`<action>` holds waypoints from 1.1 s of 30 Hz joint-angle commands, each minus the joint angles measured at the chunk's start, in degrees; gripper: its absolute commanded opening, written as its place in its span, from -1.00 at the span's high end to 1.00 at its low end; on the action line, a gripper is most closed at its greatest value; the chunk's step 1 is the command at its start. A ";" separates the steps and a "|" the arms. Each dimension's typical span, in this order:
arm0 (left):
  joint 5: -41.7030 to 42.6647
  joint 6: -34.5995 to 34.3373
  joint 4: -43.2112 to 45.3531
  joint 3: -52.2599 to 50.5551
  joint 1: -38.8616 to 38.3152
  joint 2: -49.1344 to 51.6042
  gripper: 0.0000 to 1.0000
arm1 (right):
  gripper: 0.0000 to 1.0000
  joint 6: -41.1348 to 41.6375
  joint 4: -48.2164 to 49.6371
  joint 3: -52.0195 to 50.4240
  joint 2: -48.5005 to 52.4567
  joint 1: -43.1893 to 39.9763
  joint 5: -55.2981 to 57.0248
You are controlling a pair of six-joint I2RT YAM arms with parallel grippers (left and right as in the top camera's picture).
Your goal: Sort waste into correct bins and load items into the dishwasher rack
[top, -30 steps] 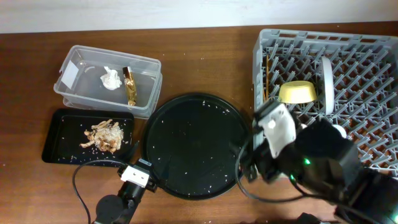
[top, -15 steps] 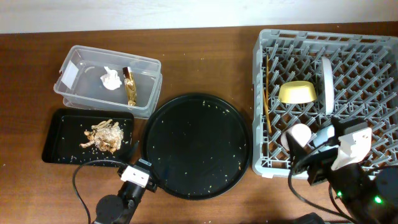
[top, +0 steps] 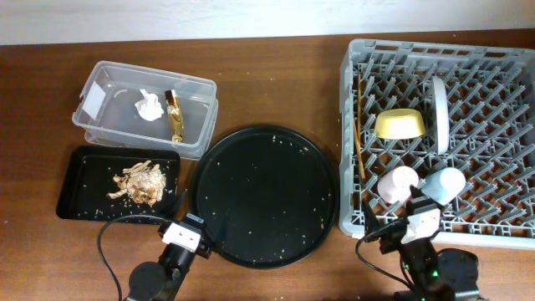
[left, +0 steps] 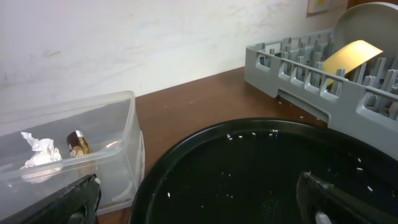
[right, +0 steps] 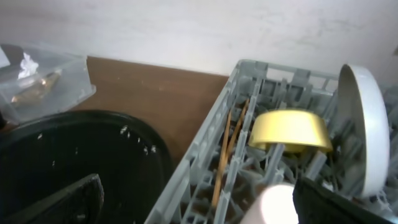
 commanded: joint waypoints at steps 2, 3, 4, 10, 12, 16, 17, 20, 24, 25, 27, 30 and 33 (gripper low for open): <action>0.61 0.72 -0.20 -0.17 0.42 -0.28 -0.99 | -0.97 -0.33 7.17 -6.29 -0.66 -0.37 -0.74; 0.61 0.72 -0.22 -0.17 0.42 -0.28 -0.99 | -0.97 -0.33 8.92 -7.54 -0.66 -0.37 -0.76; 0.61 0.72 -0.20 -0.17 0.42 -0.28 -0.99 | -0.97 -0.33 11.63 -9.14 -0.66 -0.37 -1.29; 0.61 0.72 -0.22 -0.17 0.42 -0.28 -0.99 | -0.97 -0.35 21.86 -14.88 -0.66 -0.33 -4.33; 0.61 0.72 -0.20 -0.17 0.42 -0.28 -0.99 | -0.97 -0.35 21.86 -14.88 -0.66 -0.33 -4.33; 0.61 0.72 -0.22 -0.17 0.42 -0.28 -0.99 | -0.97 -0.35 21.84 -14.88 -0.63 -0.33 -4.33; 0.61 0.72 -0.20 -0.17 0.42 -0.28 -0.99 | -0.97 -0.35 21.86 -14.88 -0.63 -0.33 -4.33; 0.61 0.72 -0.22 -0.17 0.42 -0.28 -0.99 | -0.96 -0.35 21.84 -14.88 -0.63 -0.33 -4.33; 0.61 0.72 -0.20 -0.17 0.42 -0.28 -0.99 | -0.97 -0.35 21.84 -14.88 -0.63 -0.33 -4.33; 0.61 0.72 -0.22 -0.17 0.42 -0.28 -0.99 | -0.97 -0.35 21.84 -14.88 -0.63 -0.33 -4.33; 0.61 0.72 -0.20 -0.17 0.42 -0.28 -0.99 | -0.97 -0.35 21.84 -14.88 -0.63 -0.33 -4.33; 0.61 0.72 -0.20 -0.17 0.42 -0.28 -0.99 | -0.97 -0.35 21.84 -14.88 -0.63 -0.33 -4.33; 0.61 0.72 -0.20 -0.17 0.42 -0.28 -0.99 | -0.97 -0.35 21.84 -14.88 -0.63 -0.33 -4.33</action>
